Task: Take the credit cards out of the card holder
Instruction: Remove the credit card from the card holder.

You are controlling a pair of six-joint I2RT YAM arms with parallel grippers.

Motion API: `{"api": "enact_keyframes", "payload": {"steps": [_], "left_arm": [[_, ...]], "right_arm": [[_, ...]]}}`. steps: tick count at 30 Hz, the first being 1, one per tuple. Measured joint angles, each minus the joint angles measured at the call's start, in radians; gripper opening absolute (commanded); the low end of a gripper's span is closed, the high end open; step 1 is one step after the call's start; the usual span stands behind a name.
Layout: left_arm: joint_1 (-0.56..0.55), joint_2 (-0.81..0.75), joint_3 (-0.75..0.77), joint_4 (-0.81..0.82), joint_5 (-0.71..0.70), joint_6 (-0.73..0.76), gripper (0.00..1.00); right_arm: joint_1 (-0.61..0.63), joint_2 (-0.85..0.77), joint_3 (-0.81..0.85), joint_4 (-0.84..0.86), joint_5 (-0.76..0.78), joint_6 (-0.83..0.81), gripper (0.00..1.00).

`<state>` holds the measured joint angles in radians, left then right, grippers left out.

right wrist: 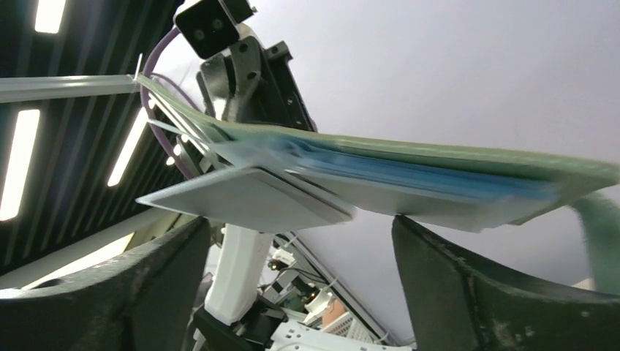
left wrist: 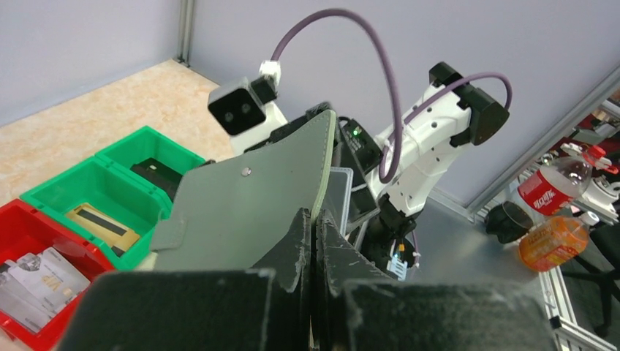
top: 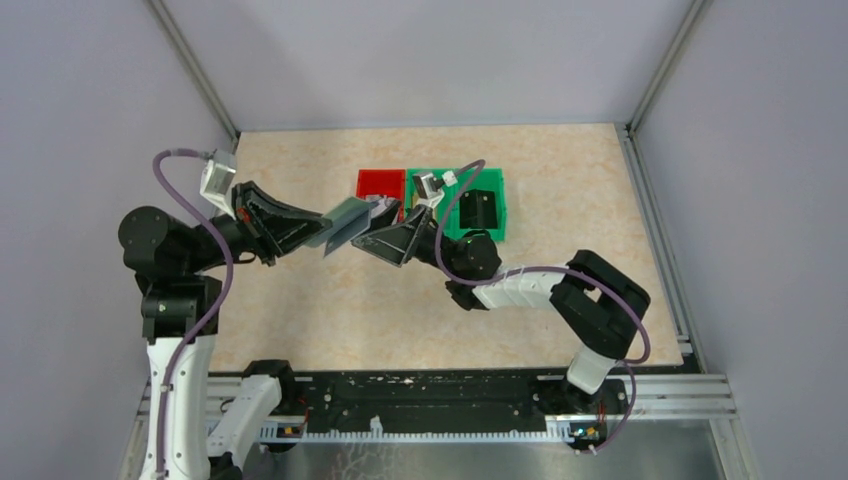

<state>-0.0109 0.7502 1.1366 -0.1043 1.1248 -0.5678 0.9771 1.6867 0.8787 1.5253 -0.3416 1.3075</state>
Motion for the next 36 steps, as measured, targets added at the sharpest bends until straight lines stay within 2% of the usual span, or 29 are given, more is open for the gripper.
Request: {"api": "enact_keyframes", "payload": {"steps": [5, 8, 12, 15, 19, 21, 24, 26, 28, 31, 36], "left_arm": [[0.0, -0.011, -0.035, -0.001, 0.031, 0.036, 0.0], [0.0, -0.011, -0.037, -0.013, 0.044, 0.071, 0.0], [0.0, -0.014, -0.037, -0.019, 0.06, 0.092, 0.0], [0.0, -0.017, -0.037, -0.018, 0.069, 0.099, 0.0], [0.0, -0.018, -0.036, -0.025, 0.073, 0.117, 0.0], [0.0, -0.018, -0.036, -0.036, 0.074, 0.123, 0.0], [0.0, -0.018, -0.036, -0.052, 0.075, 0.132, 0.0], [0.0, -0.018, -0.036, -0.054, 0.076, 0.132, 0.0], [0.0, -0.018, -0.036, -0.053, 0.076, 0.129, 0.0], [0.0, -0.018, -0.036, -0.049, 0.076, 0.12, 0.0], [0.0, -0.014, -0.034, -0.035, 0.082, 0.106, 0.0]], "right_arm": [[0.012, -0.057, 0.002, -0.054, -0.005, -0.069, 0.99], [0.019, -0.138, 0.002, -0.185, -0.006, -0.169, 0.95], [0.036, -0.277, 0.026, -0.459, 0.001, -0.367, 0.91], [0.042, -0.339, 0.04, -0.586, 0.002, -0.455, 0.83], [0.042, -0.349, 0.04, -0.636, -0.025, -0.486, 0.72], [0.042, -0.355, 0.04, -0.682, -0.042, -0.504, 0.7], [0.04, -0.393, 0.041, -0.799, -0.044, -0.553, 0.54], [0.037, -0.423, 0.054, -0.889, -0.036, -0.6, 0.49], [0.034, -0.443, 0.087, -0.989, -0.015, -0.652, 0.49], [0.034, -0.467, 0.14, -1.129, 0.017, -0.734, 0.58], [0.032, -0.497, 0.186, -1.291, 0.066, -0.86, 0.81]]}}
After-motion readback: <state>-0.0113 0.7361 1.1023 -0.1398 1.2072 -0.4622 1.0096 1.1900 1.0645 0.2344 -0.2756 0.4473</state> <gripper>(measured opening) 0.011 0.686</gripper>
